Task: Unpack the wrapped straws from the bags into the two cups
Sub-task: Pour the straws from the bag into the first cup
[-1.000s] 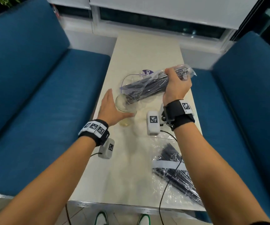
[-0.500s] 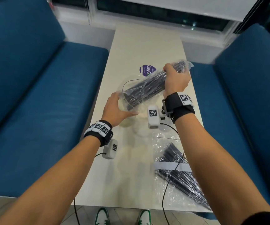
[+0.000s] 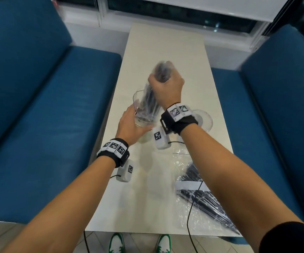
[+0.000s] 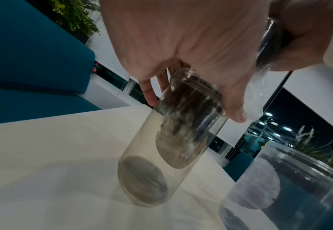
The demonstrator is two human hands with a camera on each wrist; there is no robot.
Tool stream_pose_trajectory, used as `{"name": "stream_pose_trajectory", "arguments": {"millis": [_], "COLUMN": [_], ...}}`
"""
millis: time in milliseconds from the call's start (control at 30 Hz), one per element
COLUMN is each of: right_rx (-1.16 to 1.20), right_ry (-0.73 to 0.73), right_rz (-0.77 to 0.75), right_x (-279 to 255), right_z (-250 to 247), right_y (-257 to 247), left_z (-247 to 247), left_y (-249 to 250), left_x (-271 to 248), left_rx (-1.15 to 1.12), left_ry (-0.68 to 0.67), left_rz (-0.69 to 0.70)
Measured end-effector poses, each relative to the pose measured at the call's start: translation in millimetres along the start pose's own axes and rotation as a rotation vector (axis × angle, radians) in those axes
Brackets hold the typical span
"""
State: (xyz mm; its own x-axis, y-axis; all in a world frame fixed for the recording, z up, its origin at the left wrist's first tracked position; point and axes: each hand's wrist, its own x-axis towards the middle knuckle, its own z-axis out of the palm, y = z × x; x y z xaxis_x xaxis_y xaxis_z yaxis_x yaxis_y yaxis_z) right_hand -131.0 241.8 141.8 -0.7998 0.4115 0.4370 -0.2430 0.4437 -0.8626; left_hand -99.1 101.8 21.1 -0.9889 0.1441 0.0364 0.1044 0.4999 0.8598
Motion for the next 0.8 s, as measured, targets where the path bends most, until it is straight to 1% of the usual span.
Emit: {"name": "stream_pose_trajectory", "arguments": {"millis": [67, 100, 167, 233, 300, 333, 400, 500, 567, 600, 667, 733, 800], "right_rx": [-0.106, -0.152, -0.266, -0.426, -0.484, -0.489, -0.473, -0.417, -0.487, -0.506, -0.507, -0.494, -0.555], "right_ry": [-0.14, -0.19, -0.292, -0.411, -0.473, -0.475, -0.446, -0.325, -0.262, -0.26, -0.282, -0.377, -0.465], "right_rz": [-0.071, -0.071, -0.037, -0.007, 0.007, -0.011, -0.104, -0.223, -0.276, -0.282, -0.262, -0.198, -0.163], "right_x": [-16.5, -24.7, -39.0, -46.9, -44.5, -41.1, -35.6, -39.4, -44.6, -44.2, -37.7, -27.3, -20.3], "right_z": [8.4, 11.2, 13.9, 10.9, 2.4, -2.4, -12.0, -18.8, -18.8, -19.4, -21.3, -28.0, -35.0], "right_y": [11.1, 18.4, 31.8, 36.8, 34.0, 30.5, 25.0, 20.4, 18.0, 17.0, 12.2, 4.5, -3.1], "left_z": [-0.2, -0.4, -2.0, -3.9, -4.3, -4.1, -3.4, -3.1, -3.3, -3.5, -3.6, -3.0, -1.6], "left_y": [1.8, 2.0, 3.4, 6.7, 8.2, 8.2, 8.1, 8.8, 8.0, 7.0, 4.1, 2.3, 1.3], "left_x": [0.9, 1.6, 1.3, -0.2, -0.2, 0.0, 0.3, 0.3, -0.4, -1.5, -3.2, -3.5, -2.4], "left_rx": [-0.033, -0.04, -0.048, -0.038, -0.013, 0.004, 0.037, 0.054, 0.063, 0.066, 0.069, 0.073, 0.083], "left_ry": [-0.016, -0.022, -0.032, -0.041, -0.038, -0.038, -0.034, -0.034, -0.035, -0.037, -0.035, -0.035, -0.032], "left_rz": [-0.033, -0.041, -0.041, -0.009, 0.014, 0.017, 0.028, 0.043, 0.053, 0.061, 0.079, 0.089, 0.087]}}
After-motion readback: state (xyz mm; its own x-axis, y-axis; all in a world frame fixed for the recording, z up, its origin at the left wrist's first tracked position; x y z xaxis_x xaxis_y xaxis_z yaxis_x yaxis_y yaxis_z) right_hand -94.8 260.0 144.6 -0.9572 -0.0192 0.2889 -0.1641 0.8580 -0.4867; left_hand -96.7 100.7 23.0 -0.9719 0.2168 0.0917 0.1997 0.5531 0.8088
